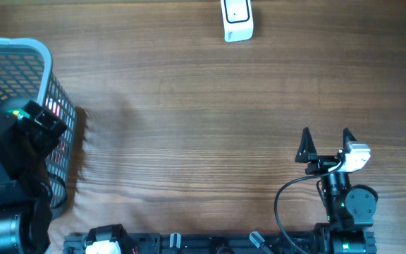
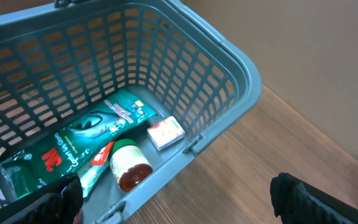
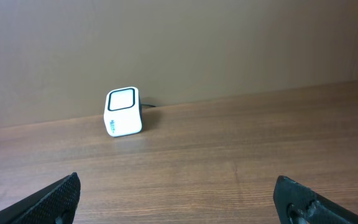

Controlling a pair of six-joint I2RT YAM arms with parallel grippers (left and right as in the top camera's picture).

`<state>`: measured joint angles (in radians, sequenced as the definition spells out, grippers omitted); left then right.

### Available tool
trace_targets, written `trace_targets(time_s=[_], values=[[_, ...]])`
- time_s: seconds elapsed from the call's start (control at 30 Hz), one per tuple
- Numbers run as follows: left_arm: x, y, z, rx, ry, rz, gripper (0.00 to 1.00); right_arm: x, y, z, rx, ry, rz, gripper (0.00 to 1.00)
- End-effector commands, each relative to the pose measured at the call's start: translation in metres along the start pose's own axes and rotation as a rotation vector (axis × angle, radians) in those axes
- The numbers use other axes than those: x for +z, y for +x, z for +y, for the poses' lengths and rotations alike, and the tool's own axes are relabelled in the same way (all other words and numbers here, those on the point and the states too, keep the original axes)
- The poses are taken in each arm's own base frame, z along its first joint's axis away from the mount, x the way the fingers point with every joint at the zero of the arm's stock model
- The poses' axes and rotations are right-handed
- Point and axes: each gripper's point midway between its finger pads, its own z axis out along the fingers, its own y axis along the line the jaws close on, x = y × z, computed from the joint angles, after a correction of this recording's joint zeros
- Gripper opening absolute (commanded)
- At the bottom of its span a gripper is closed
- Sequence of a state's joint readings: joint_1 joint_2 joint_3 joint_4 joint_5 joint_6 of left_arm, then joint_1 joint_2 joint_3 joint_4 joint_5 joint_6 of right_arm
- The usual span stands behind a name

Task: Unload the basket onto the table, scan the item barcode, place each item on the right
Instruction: 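Move the left gripper over the basket and lower it inside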

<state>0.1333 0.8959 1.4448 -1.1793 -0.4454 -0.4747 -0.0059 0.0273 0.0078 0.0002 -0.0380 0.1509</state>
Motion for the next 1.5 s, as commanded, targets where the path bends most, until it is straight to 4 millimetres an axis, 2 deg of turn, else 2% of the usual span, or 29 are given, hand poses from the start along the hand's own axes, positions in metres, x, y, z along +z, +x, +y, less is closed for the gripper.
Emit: trace_targets(time_s=[0.0,0.3,0.53,0.7,0.83,1.1,1.23,1.47], values=[[-0.003,-0.008,0.007,-0.065,-0.029,-0.024,1.0,0.0,0.002,0.004,-0.02,-0.02,0.008,1.0],[-0.001,-0.011,0.018,-0.116,-0.07,-0.035,1.0,0.0,0.002,0.004,-0.019,-0.019,0.008,1.0],[0.001,-0.017,0.035,-0.259,-0.131,-0.06,1.0,0.0,0.002,0.004,-0.019,-0.02,0.008,1.0],[0.013,-0.02,0.049,-0.299,-0.205,-0.056,1.0,0.0,0.002,0.003,-0.02,-0.019,0.008,1.0],[0.026,-0.02,0.062,-0.402,-0.266,-0.037,1.0,0.0,0.002,0.004,-0.019,-0.02,0.008,1.0],[0.05,0.017,0.101,-0.645,-0.396,0.171,1.0,0.0,0.002,0.004,-0.02,-0.02,0.008,1.0],[0.062,0.031,0.109,-0.747,-0.412,0.269,1.0,0.0,0.002,0.004,-0.02,-0.02,0.008,1.0],[0.075,0.055,0.129,-0.874,-0.561,0.372,1.0,0.0,0.002,0.004,-0.019,-0.02,0.008,1.0]])
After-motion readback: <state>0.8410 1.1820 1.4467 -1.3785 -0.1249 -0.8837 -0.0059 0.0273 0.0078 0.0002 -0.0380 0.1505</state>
